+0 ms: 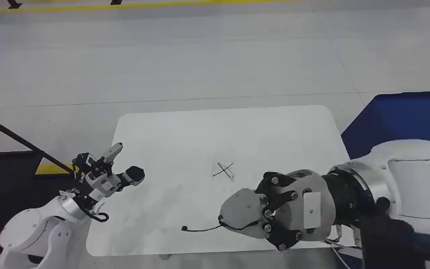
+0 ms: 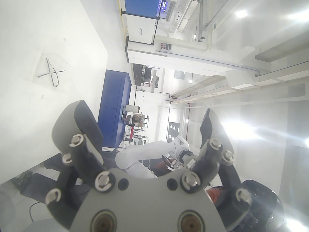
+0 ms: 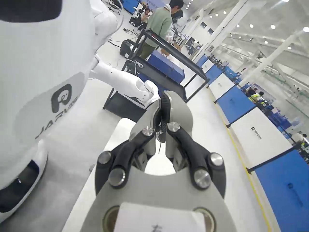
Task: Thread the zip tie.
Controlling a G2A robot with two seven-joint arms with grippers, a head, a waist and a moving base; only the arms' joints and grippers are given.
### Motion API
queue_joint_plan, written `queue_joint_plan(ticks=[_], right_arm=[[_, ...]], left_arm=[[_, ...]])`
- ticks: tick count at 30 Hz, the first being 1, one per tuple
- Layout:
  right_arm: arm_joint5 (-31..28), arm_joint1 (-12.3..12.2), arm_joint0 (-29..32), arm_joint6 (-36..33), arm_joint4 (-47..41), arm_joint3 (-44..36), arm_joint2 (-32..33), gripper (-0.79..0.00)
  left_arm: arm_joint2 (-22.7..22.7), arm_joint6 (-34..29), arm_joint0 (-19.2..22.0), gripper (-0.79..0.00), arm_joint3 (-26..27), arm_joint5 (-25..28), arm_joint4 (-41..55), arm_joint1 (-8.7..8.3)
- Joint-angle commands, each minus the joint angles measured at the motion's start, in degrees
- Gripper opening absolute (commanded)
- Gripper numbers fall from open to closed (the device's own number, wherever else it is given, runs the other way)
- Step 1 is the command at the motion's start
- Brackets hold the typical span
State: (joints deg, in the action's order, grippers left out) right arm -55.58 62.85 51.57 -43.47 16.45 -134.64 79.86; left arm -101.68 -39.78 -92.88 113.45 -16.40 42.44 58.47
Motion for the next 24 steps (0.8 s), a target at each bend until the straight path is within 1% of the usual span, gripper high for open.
queue_joint_plan(ticks=[1, 3, 4, 5, 7, 11, 13, 16, 18, 24], right_arm=[[-1.02, -0.25, 0.80, 0.36, -0.12, 0.00, 0.44, -0.785], [0.75, -0.74, 2.31, -1.64, -2.49, 0.01, -0.74, -0.785], [3.17, -1.06, 3.13, -2.78, -6.63, 0.71, -2.24, -0.785], [5.31, -1.34, 2.69, -3.76, -10.67, 1.70, -2.76, -0.785], [9.13, -2.06, 0.68, -9.49, -18.53, 3.47, -4.49, -0.785], [18.05, -2.96, -4.62, -18.64, -38.55, 7.68, -7.62, -0.785], [23.76, -3.24, -6.00, -23.14, -48.70, 9.61, -9.27, -0.785], [29.70, -3.31, -5.81, -25.25, -61.27, 11.55, -10.22, -0.785], [31.09, -3.27, -5.80, -26.17, -65.76, 12.74, -10.08, -0.785], [30.80, -2.67, -4.38, -25.37, -74.63, 14.15, -11.22, -0.785]], left_arm=[[0.00, 0.00, 0.00, 0.000, 0.00, 0.00, 0.00, 0.00], [0.00, 0.00, 0.00, 0.000, 0.00, 0.00, 0.00, 0.00], [0.00, 0.00, 0.00, 0.000, 0.00, 0.00, 0.00, 0.00], [0.00, 0.00, 0.00, 0.000, 0.00, 0.00, 0.00, 0.00], [0.00, 0.00, 0.00, 0.000, 0.00, 0.00, 0.00, 0.00], [0.00, 0.00, 0.00, 0.000, 0.00, 0.00, 0.00, 0.00], [0.00, 0.00, 0.00, 0.000, 0.00, 0.00, 0.00, 0.00], [0.00, 0.00, 0.00, 0.000, 0.00, 0.00, 0.00, 0.00], [0.00, 0.00, 0.00, 0.000, 0.00, 0.00, 0.00, 0.00], [0.00, 0.00, 0.00, 0.000, 0.00, 0.00, 0.00, 0.00]])
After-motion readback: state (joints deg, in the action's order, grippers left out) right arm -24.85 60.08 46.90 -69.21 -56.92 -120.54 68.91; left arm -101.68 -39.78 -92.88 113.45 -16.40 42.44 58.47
